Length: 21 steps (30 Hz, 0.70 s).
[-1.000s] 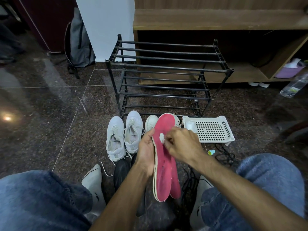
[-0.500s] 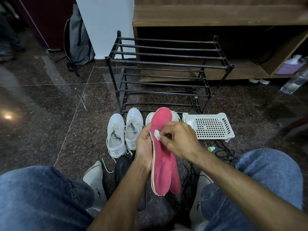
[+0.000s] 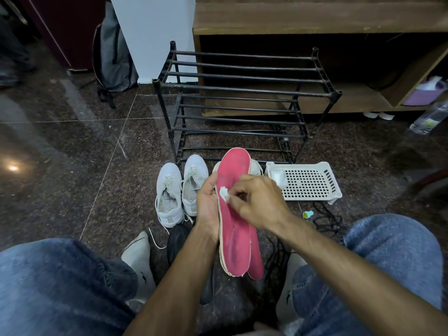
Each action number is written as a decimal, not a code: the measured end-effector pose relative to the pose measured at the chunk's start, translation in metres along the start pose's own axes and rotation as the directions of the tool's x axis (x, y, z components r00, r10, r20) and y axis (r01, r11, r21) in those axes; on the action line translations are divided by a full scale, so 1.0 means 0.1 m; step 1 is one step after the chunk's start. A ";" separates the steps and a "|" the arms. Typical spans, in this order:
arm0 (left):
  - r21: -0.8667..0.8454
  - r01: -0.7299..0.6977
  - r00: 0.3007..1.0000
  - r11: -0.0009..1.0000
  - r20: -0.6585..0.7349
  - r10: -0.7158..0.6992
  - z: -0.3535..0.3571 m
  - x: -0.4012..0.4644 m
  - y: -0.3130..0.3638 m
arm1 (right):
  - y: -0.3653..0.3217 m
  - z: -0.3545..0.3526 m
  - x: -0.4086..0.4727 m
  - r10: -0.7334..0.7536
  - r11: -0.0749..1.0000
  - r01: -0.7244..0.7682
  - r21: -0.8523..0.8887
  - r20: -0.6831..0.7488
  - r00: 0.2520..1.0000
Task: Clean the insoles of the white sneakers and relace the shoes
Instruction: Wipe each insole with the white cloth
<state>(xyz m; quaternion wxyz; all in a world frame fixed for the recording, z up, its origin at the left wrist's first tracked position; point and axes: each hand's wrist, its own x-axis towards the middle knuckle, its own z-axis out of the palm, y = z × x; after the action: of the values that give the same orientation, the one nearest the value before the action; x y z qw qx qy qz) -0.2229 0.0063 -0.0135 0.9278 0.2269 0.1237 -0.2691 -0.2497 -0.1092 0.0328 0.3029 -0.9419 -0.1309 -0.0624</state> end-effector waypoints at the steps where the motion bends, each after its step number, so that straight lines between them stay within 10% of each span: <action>1: 0.002 -0.003 1.000 1.000 -0.014 0.003 -0.02 0.01 0.03 | -0.03 0.01 -0.09 -0.043 0.998 0.041 0.045 0.025 0.999; 6: 0.040 0.039 0.996 0.998 -0.083 -0.036 -0.09 0.06 0.09 | -0.06 0.01 -0.37 -0.164 0.986 0.159 0.052 0.122 0.979; 13: -0.001 0.048 0.999 0.999 0.021 -0.048 0.04 -0.01 -0.04 | 0.16 0.13 0.03 0.207 0.976 -0.190 0.109 -0.173 0.963; 21: -0.036 0.089 0.995 0.995 -0.030 -0.090 -0.08 -0.19 -0.30 | 0.26 0.21 0.09 0.296 0.948 -0.288 0.132 -0.037 0.955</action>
<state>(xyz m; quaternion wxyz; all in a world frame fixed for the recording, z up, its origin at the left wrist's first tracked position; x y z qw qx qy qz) -0.2565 -0.0037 -0.0247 0.9165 0.2093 0.1529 -0.3047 -0.2328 -0.1155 0.0026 0.3709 -0.9279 0.0149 -0.0352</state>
